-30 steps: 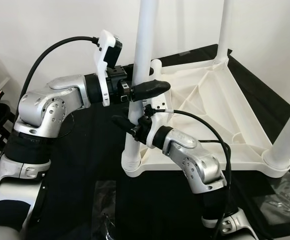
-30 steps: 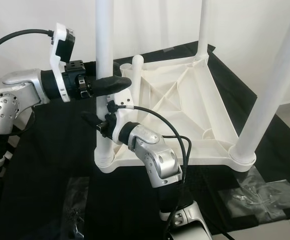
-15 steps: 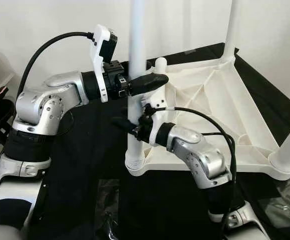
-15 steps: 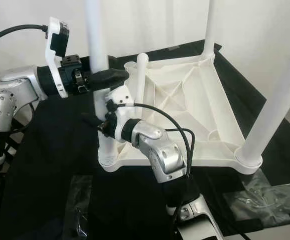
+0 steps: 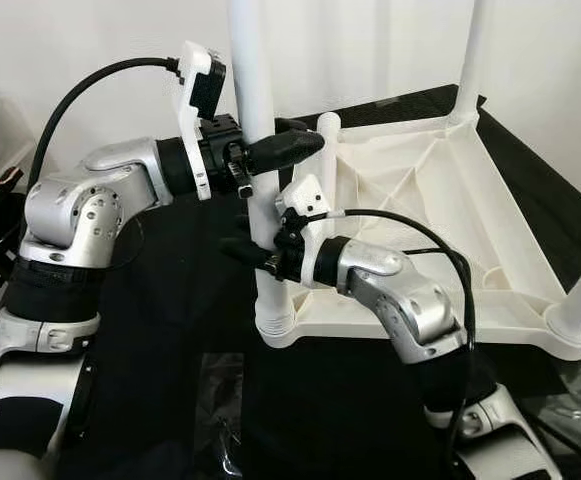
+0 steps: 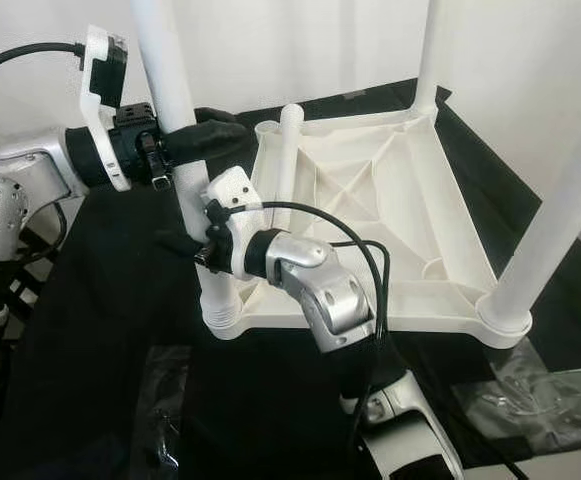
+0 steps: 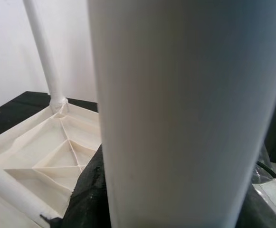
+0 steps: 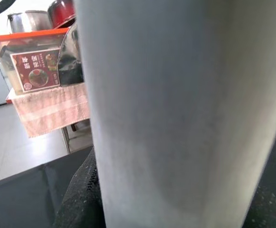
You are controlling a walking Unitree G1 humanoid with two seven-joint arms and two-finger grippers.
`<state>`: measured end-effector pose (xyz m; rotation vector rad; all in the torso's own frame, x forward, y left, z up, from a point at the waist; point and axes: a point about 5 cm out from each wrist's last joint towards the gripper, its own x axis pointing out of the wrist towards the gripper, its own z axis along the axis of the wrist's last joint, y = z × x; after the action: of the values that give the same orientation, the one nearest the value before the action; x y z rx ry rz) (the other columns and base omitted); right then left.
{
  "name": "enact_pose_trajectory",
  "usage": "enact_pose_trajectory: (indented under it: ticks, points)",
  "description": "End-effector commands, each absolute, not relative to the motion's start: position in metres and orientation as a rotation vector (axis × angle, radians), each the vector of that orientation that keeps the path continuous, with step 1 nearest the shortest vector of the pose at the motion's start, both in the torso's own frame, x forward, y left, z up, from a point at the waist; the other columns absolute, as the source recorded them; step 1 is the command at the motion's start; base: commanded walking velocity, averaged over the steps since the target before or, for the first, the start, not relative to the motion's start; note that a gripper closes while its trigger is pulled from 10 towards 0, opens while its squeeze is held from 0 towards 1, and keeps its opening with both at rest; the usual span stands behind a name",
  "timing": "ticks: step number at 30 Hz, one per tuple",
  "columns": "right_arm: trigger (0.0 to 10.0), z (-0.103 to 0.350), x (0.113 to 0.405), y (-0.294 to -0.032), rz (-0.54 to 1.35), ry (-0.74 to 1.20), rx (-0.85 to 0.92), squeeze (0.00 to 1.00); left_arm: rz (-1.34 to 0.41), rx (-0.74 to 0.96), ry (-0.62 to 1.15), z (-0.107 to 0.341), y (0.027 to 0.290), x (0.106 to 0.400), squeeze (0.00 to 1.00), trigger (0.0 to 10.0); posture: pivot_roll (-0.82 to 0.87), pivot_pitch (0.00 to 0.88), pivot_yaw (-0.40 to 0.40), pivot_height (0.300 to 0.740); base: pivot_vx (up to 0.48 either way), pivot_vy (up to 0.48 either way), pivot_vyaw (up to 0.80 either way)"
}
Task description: Building children table
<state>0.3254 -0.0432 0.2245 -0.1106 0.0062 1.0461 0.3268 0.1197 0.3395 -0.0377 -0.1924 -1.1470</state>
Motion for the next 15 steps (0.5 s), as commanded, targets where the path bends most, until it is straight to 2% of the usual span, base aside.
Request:
enact_pose_trajectory:
  ticks: [1,8,9,10,11,12,15]
  points:
    - [0.0,0.219,0.332,-0.052,0.993,0.023,-0.166,0.0,-1.088,-0.056,-0.211,0.344,0.129,0.331,0.0,0.0,-0.02,0.081,0.128,0.74,0.0,0.0,0.0]
    - [0.0,0.222,0.334,-0.052,1.003,0.01,-0.179,0.0,-1.056,-0.067,-0.213,0.344,0.131,0.333,0.0,0.0,-0.02,0.08,0.124,0.74,0.0,0.0,0.0]
    - [5.5,0.222,0.335,-0.052,1.001,0.009,-0.187,0.0,-1.053,-0.069,-0.213,0.344,0.132,0.333,0.0,0.0,-0.02,0.08,0.124,0.74,0.0,0.0,0.0]
    - [10.0,0.223,0.336,-0.052,0.991,0.006,-0.184,0.0,-1.052,-0.07,-0.214,0.344,0.132,0.333,0.0,0.0,-0.02,0.078,0.124,0.74,0.0,0.0,0.0]
    - [10.0,0.223,0.336,-0.052,0.991,0.006,-0.184,0.0,-1.052,-0.07,-0.214,0.344,0.132,0.333,0.0,0.0,-0.02,0.078,0.124,0.74,0.0,0.0,0.0]
    - [10.0,0.224,0.336,-0.052,1.022,-0.001,-0.156,1.0,-1.056,-0.073,-0.214,0.345,0.132,0.333,0.0,0.0,-0.02,0.076,0.125,0.74,0.0,0.0,0.0]
    - [10.0,0.231,0.331,-0.052,1.12,-0.047,-0.135,1.0,-1.079,-0.078,-0.217,0.345,0.13,0.331,0.0,0.0,-0.02,0.076,0.126,0.74,0.0,0.0,0.0]
